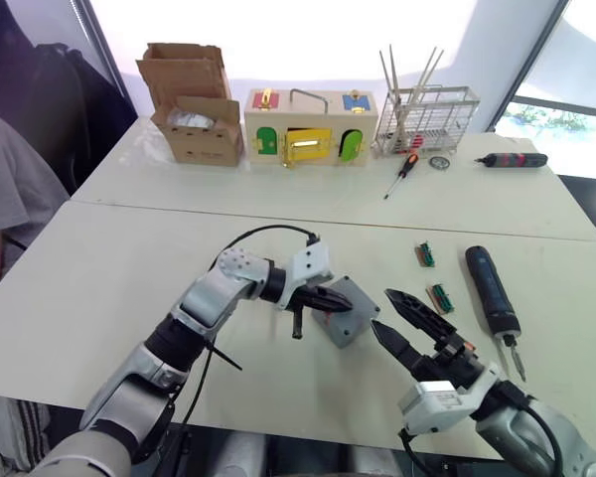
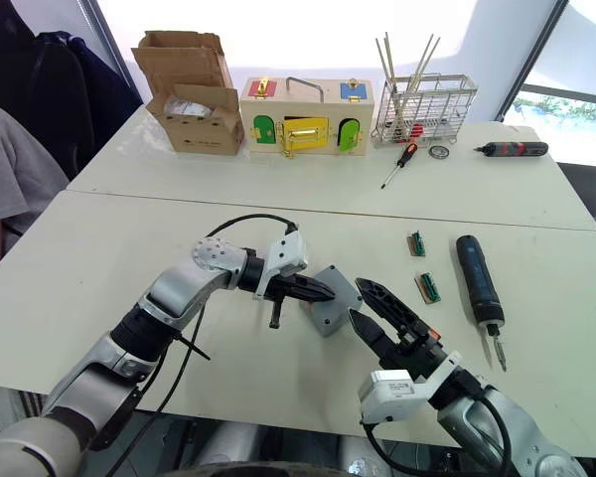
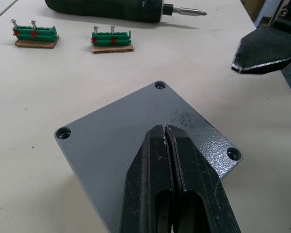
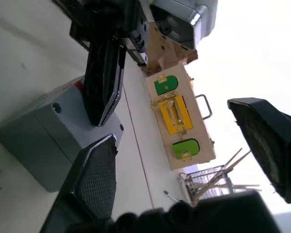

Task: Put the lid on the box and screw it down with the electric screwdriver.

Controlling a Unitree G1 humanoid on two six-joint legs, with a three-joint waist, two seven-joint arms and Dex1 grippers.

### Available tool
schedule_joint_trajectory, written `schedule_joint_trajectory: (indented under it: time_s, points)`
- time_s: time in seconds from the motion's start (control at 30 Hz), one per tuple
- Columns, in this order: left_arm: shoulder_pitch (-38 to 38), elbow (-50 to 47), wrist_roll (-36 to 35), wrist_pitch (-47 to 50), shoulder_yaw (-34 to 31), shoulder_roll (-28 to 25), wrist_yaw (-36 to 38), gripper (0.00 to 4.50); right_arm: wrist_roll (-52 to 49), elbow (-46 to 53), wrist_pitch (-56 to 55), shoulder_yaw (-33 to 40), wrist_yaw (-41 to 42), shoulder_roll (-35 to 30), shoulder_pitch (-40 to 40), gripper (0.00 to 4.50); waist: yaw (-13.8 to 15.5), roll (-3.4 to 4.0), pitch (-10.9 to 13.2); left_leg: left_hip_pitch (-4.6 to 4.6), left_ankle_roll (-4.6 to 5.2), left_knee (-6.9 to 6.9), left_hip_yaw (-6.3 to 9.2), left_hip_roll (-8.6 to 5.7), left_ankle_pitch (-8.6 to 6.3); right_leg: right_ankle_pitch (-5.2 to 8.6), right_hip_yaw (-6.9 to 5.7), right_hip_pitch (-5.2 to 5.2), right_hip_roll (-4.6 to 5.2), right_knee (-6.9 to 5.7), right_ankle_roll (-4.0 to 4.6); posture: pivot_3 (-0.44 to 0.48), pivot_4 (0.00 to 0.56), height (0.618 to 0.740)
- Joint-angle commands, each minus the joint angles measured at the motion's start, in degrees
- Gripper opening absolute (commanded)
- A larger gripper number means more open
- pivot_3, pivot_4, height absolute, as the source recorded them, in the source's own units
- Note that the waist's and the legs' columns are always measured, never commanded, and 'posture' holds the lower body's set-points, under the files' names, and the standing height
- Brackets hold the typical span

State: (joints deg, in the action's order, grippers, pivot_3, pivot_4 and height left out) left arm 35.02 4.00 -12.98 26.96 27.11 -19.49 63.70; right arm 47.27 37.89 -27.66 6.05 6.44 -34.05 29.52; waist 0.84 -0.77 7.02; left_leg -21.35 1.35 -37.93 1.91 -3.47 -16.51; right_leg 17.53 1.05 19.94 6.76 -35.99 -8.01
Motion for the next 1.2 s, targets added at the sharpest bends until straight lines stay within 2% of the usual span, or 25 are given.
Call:
schedule_joint_trajectory:
  time_s: [0.03,0.1,0.2,0.27,0.3,0.37,0.43,0.47,0.57,0.6,0.77,0.93,1.07,1.2]
  points:
    - [-2.71,0.66,-1.32,4.18,-2.52,-0.3,-1.78,0.0,-16.75,2.04,9.08,1.56,4.56,5.16,0.6,4.27,-0.12,0.0,-0.01,0.0,0.0,0.0,0.01,0.01,0.0,0.0,0.0,0.0,0.0,0.0,0.0,0.0,0.15,0.739]
    - [-1.84,-4.57,-7.48,8.45,-9.49,0.19,-2.97,0.0,-29.16,3.18,18.92,3.1,8.14,9.2,-1.55,4.27,-0.29,0.02,0.14,-0.1,0.0,0.0,0.01,0.08,0.0,0.03,0.03,0.02,0.01,-0.02,0.07,0.0,0.15,0.739]
    - [1.64,-11.14,-16.73,17.41,-20.04,0.04,-7.1,0.0,-42.32,4.7,29.52,4.76,13.51,9.72,-9.5,4.27,-0.78,0.2,0.61,-0.49,-0.01,-0.04,-0.02,0.11,0.0,-0.02,0.12,0.4,0.02,-0.17,0.02,0.0,0.15,0.739]
    - [3.2,-13.1,-19.92,21.09,-23.9,0.24,-10.0,0.0,-48.32,5.69,35.88,4.99,15.77,9.72,-13.52,3.66,-0.7,0.26,0.67,-1.17,-0.18,-0.12,-0.01,0.13,0.11,-0.09,0.09,1.1,0.0,-0.33,-0.1,0.0,0.15,0.739]
    - [3.9,-13.44,-21.0,22.5,-25.49,0.23,-11.39,0.0,-49.76,5.76,37.26,5.05,16.77,9.09,-15.38,3.49,-0.55,0.32,0.67,-1.28,-0.26,-0.11,0.01,0.13,0.16,-0.1,0.07,1.26,-0.01,-0.38,-0.1,0.0,0.15,0.739]
    - [5.27,-13.32,-21.62,24.05,-28.11,-0.09,-14.52,0.0,-54.56,5.75,42.28,5.34,19.03,7.77,-19.52,2.95,-0.2,0.36,0.67,-1.28,-0.53,0.04,0.02,0.13,0.32,-0.09,0.04,1.35,-0.03,-0.41,-0.12,0.0,0.15,0.739]
    - [5.91,-12.71,-21.37,24.77,-29.24,-0.61,-16.87,0.0,-59.99,5.67,47.72,6.5,19.91,7.17,-23.4,2.21,-0.16,0.38,0.7,-1.28,-0.53,0.08,0.04,0.12,0.32,-0.09,0.01,1.34,-0.08,-0.4,-0.12,0.0,0.15,0.739]
    - [5.74,-11.47,-20.08,24.29,-28.94,-1.12,-17.83,0.0,-61.2,4.92,48.89,7.16,20.78,5.88,-25.7,1.83,-0.18,0.36,0.76,-1.28,-0.51,0.06,0.03,0.12,0.31,-0.09,0.02,1.33,-0.08,-0.4,-0.12,0.0,0.15,0.739]
    - [3.43,-7.99,-13.13,19.19,-22.76,-3.07,-18.61,0.0,-65.95,0.82,53.01,10.69,23.42,1.87,-32.4,0.35,-0.28,0.48,0.85,-1.22,-0.44,-0.02,0.02,0.05,0.27,-0.12,0.04,1.23,-0.06,-0.41,-0.1,0.0,0.15,0.739]
    - [2.94,-7.68,-12.85,18.49,-21.57,-2.95,-18.09,0.0,-67.0,-0.61,53.6,11.63,24.69,0.3,-33.55,0.04,-0.24,0.47,0.86,-1.18,-0.42,-0.01,0.01,0.04,0.26,-0.12,0.06,1.2,-0.06,-0.41,-0.1,0.0,0.15,0.739]
    - [1.87,-4.1,-11.8,14.48,-18.62,-0.2,-16.24,0.0,-76.38,-5.66,61.69,14.86,32.71,-8.1,-38.02,0.04,-0.05,0.38,1.1,-1.58,-0.51,-0.04,0.05,0.04,0.31,-0.12,0.03,1.48,-0.02,-0.35,-0.1,0.0,0.15,0.739]
    - [1.16,0.2,-9.08,11.0,-15.01,0.14,-13.99,0.0,-86.86,-3.28,74.0,17.17,39.71,-16.08,-32.72,0.04,-0.13,0.4,1.14,-1.82,-0.5,-0.09,0.05,0.05,0.31,-0.12,0.02,1.68,0.01,-0.33,-0.1,0.0,0.15,0.739]
    - [-1.77,-2.64,-9.4,13.21,-14.42,-3.45,-11.6,0.0,-93.15,1.52,80.15,17.78,42.4,-19.65,-25.94,0.04,-0.43,0.38,1.18,-1.82,-0.39,-0.09,0.06,0.14,0.25,-0.13,0.03,1.69,0.03,-0.33,-0.09,0.0,0.15,0.739]
    - [-3.98,-5.07,-10.52,15.76,-14.49,-8.22,-7.91,0.0,-93.08,3.75,80.31,11.06,42.05,-19.08,-24.24,0.04,-0.46,0.39,1.2,-1.85,-0.41,-0.08,0.06,0.2,0.25,-0.14,0.09,1.77,0.03,-0.36,-0.07,0.0,0.15,0.739]
